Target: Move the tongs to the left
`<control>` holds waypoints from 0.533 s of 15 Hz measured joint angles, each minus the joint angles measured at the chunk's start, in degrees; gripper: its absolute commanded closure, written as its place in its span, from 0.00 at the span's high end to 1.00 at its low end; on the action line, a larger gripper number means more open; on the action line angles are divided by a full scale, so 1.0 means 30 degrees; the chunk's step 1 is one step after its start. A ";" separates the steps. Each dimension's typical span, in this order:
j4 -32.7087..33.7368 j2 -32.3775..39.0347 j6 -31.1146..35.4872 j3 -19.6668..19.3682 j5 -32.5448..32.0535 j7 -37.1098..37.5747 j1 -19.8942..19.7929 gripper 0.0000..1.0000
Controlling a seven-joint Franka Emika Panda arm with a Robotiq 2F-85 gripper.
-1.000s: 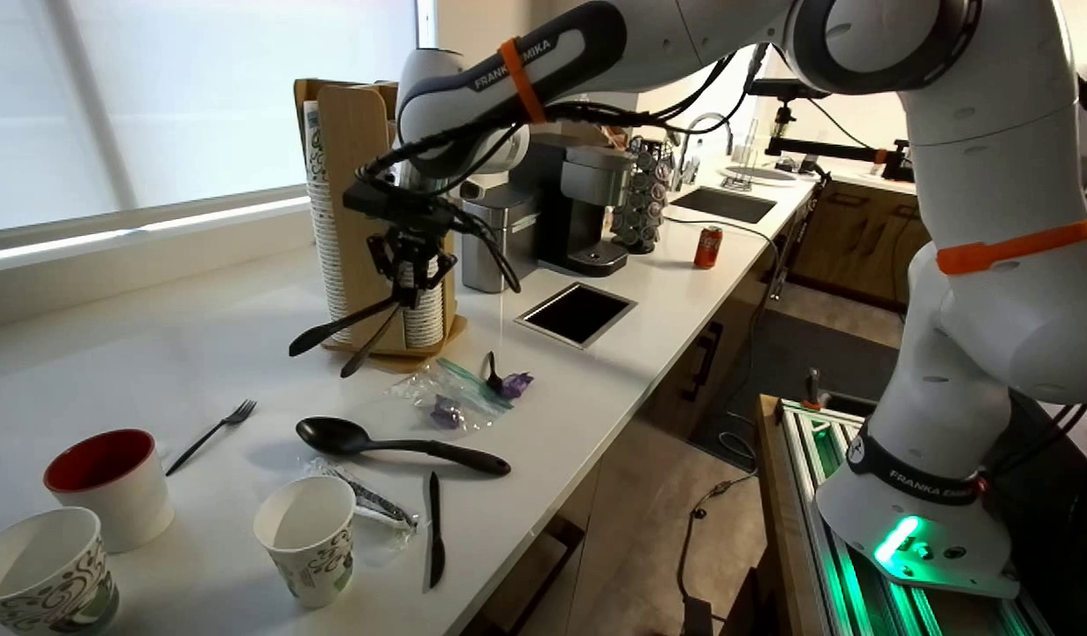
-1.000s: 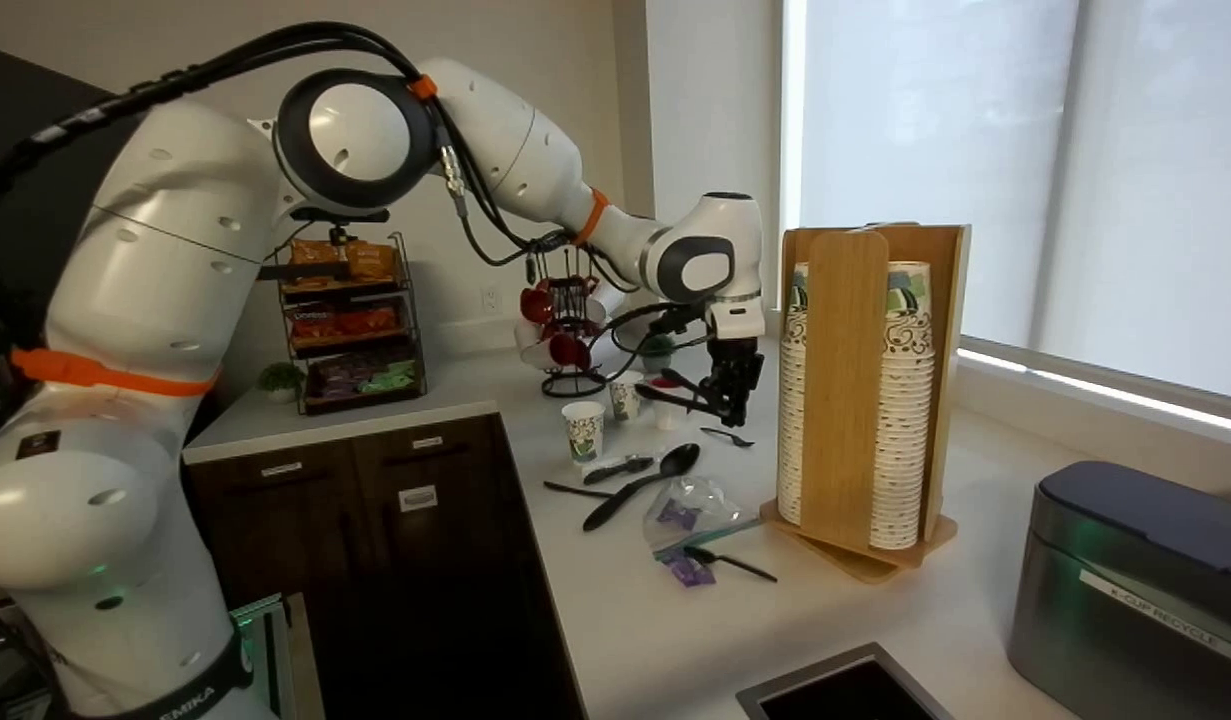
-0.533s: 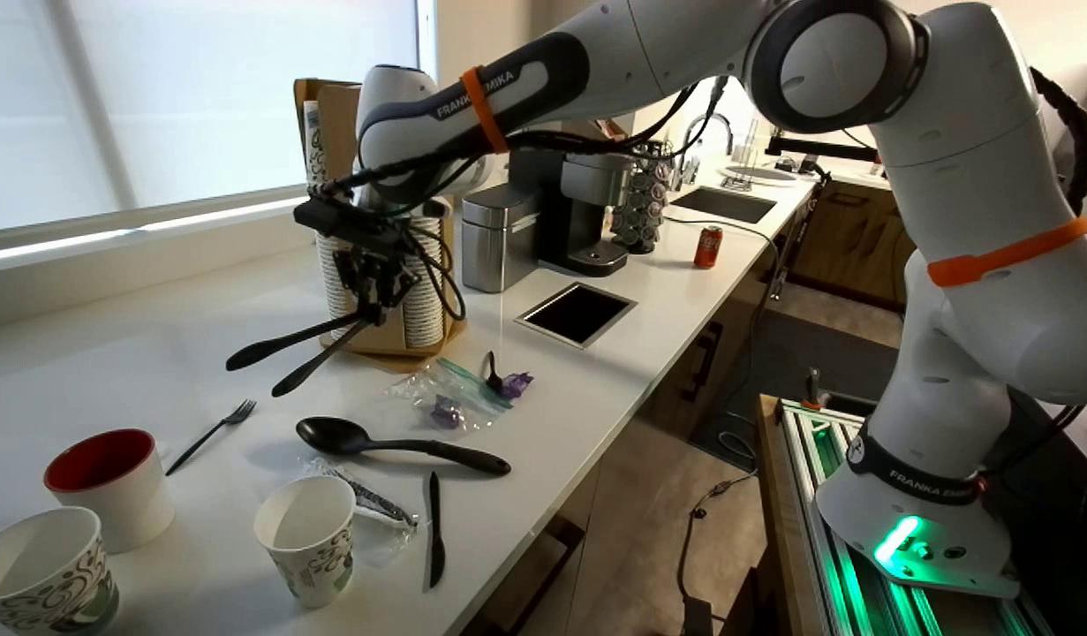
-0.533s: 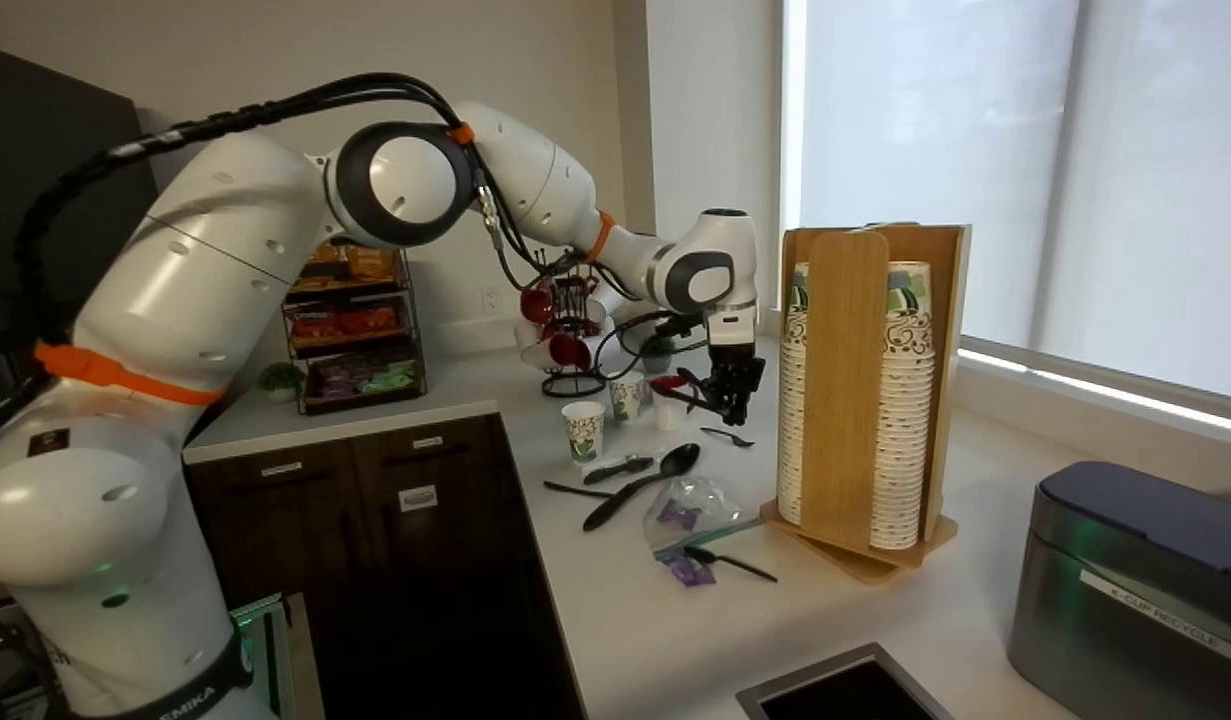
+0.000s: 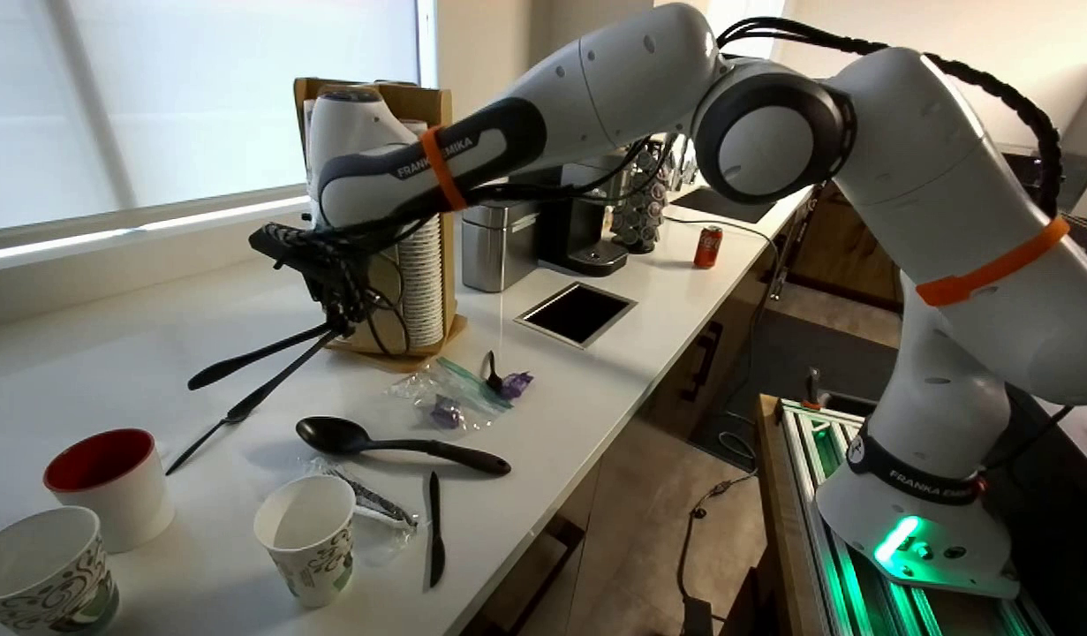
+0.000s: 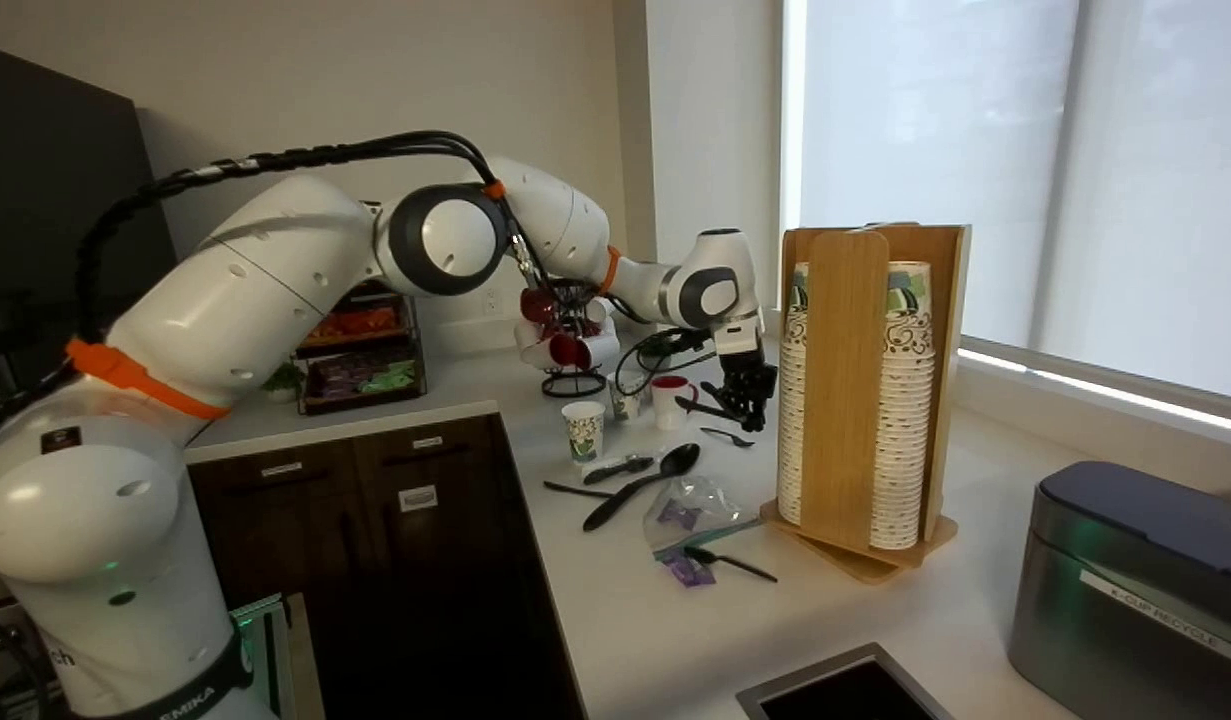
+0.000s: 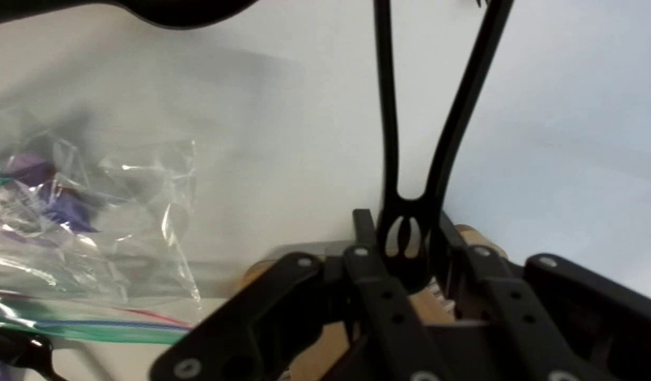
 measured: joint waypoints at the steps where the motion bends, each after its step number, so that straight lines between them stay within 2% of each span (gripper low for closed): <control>1: 0.0679 0.0494 -0.0015 -0.0077 -0.0089 0.0371 0.0018 0.07; 2: 0.1353 0.0983 -0.0058 -0.0141 -0.0100 0.0673 0.0010 0.07; 3: 0.1988 0.1438 -0.0174 -0.0169 -0.0101 0.0919 -0.0025 0.29; 8: 0.3859 0.2798 -0.0706 -0.0179 -0.0101 0.1371 -0.0139 0.29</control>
